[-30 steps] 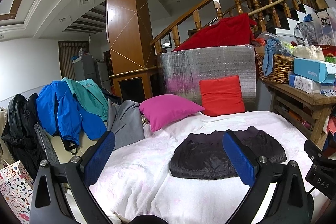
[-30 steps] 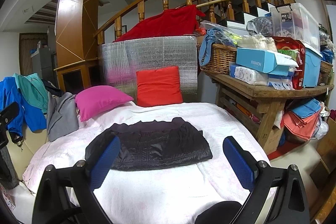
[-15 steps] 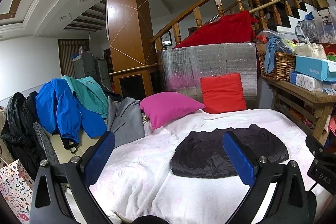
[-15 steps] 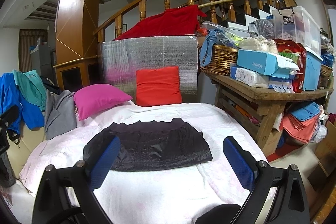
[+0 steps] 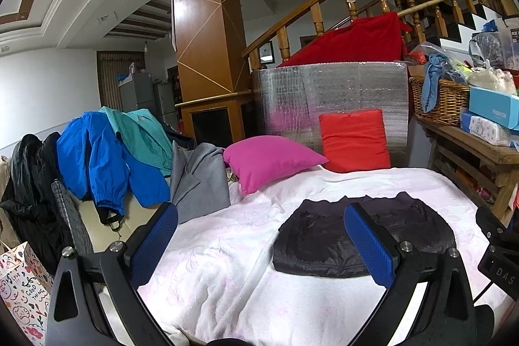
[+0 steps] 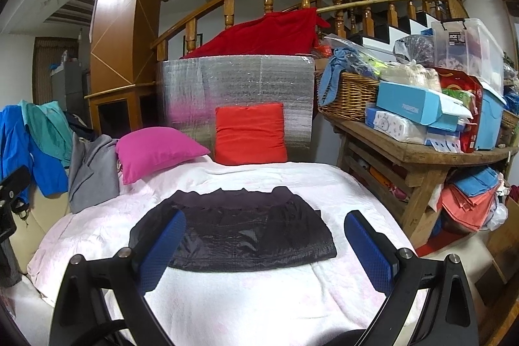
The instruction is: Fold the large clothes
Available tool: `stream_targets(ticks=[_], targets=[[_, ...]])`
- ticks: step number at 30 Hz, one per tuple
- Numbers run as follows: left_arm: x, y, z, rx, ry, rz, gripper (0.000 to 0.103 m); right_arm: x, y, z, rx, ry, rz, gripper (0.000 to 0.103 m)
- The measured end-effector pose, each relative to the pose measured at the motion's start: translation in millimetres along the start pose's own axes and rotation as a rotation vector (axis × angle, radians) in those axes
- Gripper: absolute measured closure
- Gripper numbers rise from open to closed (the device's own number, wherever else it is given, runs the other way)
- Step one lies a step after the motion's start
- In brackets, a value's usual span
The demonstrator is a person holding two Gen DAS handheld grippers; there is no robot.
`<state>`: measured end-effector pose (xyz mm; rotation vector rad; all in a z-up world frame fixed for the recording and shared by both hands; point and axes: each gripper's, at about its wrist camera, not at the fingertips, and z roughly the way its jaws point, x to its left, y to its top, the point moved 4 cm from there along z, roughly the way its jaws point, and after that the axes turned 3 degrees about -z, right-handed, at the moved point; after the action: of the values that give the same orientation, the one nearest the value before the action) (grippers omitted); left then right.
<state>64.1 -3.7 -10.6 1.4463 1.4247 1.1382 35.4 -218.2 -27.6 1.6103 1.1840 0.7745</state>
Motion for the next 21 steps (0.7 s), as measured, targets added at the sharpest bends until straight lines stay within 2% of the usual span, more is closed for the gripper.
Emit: stream_targets(ticks=[13,21], targets=[[0.8,-2.4,21.1,0.032,-0.004,-0.002,0.001,11.4,-2.0,19.5,0.031,0.002,-0.01,0.003],[3.8,-1.7,7.8,0.02,-0.024,-0.006,0.001,10.6,-2.6,5.8,0.02,-0.009,-0.011,0.003]])
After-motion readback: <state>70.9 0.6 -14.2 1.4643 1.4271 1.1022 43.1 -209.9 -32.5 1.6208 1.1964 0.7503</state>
